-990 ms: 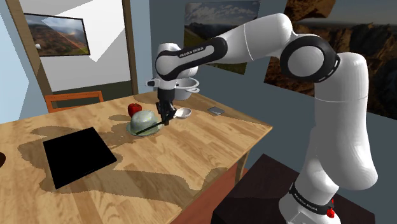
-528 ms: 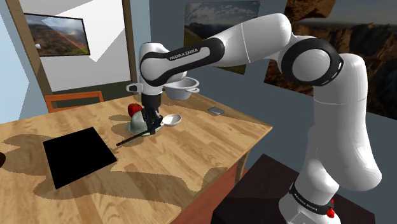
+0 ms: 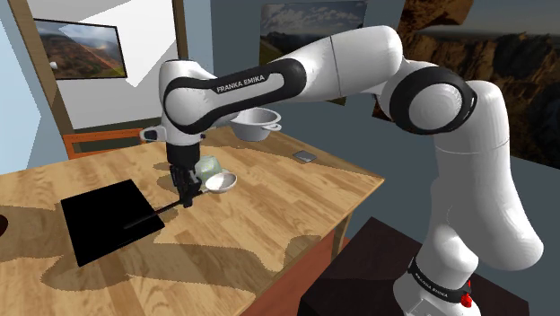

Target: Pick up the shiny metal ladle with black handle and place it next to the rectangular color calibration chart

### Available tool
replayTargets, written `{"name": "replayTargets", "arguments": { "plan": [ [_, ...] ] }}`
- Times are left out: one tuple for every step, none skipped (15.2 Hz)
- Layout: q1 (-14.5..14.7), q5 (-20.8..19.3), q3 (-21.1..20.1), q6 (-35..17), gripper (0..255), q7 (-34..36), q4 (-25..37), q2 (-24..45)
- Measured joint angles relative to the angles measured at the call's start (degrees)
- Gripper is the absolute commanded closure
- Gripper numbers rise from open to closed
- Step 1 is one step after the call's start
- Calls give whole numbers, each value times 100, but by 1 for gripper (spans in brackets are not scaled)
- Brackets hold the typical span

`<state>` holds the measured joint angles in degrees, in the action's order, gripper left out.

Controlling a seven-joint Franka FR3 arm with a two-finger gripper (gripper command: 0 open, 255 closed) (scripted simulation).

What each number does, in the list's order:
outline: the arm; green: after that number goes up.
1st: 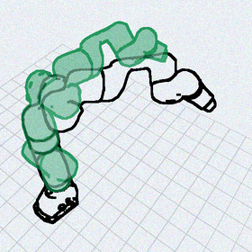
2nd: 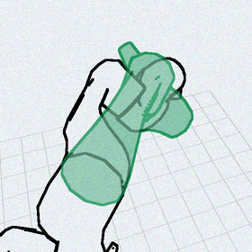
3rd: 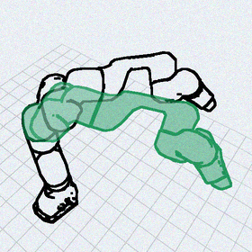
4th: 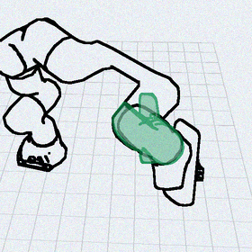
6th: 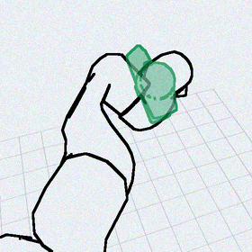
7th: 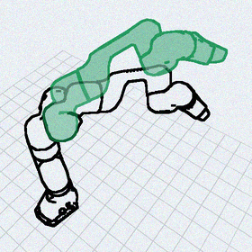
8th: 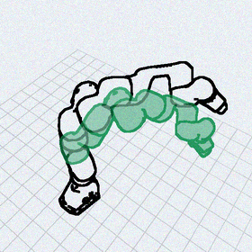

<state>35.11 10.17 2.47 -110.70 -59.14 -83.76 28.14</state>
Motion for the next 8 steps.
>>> {"name": "replayTargets", "arguments": {
  "plan": [
    [96, -13, -32, -18, 255, 129, 24, 24],
    [168, -22, -60, -1, 255, 233, 147, 115],
    [236, -36, -84, 61, 255, 339, 342, 235],
    [328, -52, -115, 124, 255, 475, 582, 391],
    [420, -69, -141, 180, 255, 608, 734, 471],
    [462, -75, -155, 187, 255, 664, 803, 523],
    [478, -76, -160, 156, 255, 682, 801, 548],
    [489, -75, -162, 118, 255, 693, 796, 579]
  ]
}}
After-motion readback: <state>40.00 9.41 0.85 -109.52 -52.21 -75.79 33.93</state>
